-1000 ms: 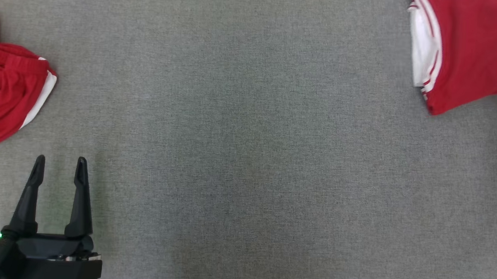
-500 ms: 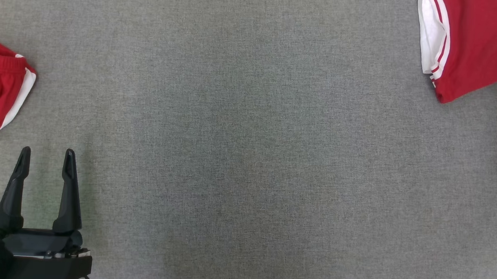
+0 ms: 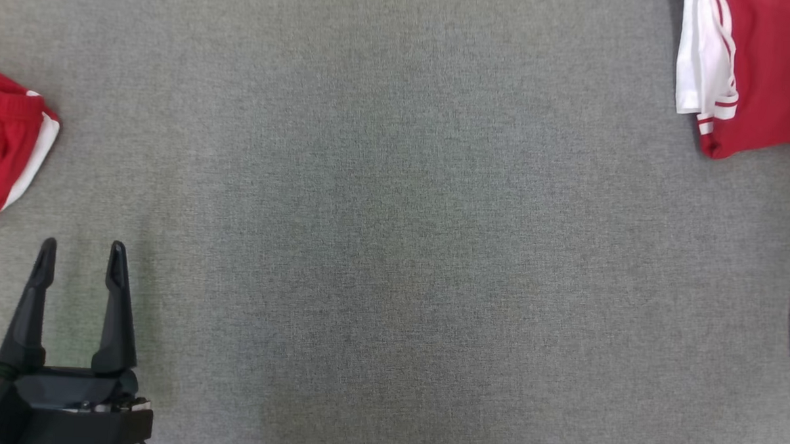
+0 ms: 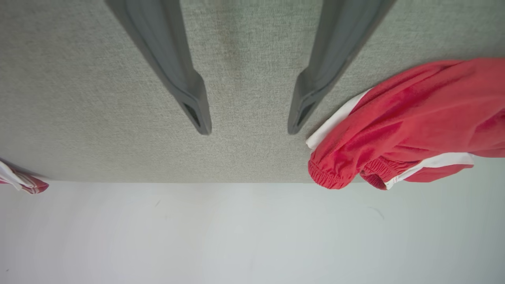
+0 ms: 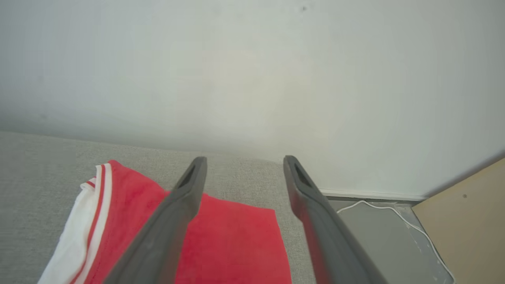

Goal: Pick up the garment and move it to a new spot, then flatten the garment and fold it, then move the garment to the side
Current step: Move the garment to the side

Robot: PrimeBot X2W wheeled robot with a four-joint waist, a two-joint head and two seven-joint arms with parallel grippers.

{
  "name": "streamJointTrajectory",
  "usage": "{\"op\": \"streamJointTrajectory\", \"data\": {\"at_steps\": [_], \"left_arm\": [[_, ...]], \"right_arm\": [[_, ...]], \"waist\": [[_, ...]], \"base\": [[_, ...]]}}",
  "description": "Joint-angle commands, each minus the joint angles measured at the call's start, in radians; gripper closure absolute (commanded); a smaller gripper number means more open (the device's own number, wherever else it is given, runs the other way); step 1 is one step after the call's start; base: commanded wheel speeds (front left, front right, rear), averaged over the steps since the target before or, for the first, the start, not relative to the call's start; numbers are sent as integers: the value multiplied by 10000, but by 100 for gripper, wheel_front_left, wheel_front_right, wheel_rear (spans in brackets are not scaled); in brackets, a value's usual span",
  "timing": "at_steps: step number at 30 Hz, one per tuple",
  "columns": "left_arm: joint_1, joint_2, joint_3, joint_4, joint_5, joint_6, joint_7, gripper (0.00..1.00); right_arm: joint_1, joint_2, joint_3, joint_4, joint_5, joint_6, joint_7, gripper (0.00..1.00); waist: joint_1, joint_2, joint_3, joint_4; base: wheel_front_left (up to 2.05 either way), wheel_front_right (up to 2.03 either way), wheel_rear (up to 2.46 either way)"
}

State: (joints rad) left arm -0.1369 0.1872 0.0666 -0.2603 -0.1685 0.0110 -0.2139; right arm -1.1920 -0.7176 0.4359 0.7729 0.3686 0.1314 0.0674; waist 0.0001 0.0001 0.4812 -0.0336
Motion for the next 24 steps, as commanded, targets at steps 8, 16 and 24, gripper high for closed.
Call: {"op": "streamJointTrajectory", "data": {"at_steps": [8, 16, 24], "left_arm": [[313, -264, -59, 580, -195, 99, -271, 0], [697, -527, -199, 1134, -262, 156, -412, 0], [1062, -705, -418, 1499, -228, 166, -463, 0]], "right_arm": [[592, 771, -176, -405, 649, -14, -1112, 0], [1957, 1697, 91, -885, 1213, -14, -1915, 0], [3606, 2595, -215, -1245, 1508, -14, -2702, 0]], "waist": [[-1, -1, -943, 154], [-1, -1, -2066, 444], [-1, -1, -3140, 840]], "base": [[0, 0, 0], [0, 0, 0], [0, 0, 0]]}}
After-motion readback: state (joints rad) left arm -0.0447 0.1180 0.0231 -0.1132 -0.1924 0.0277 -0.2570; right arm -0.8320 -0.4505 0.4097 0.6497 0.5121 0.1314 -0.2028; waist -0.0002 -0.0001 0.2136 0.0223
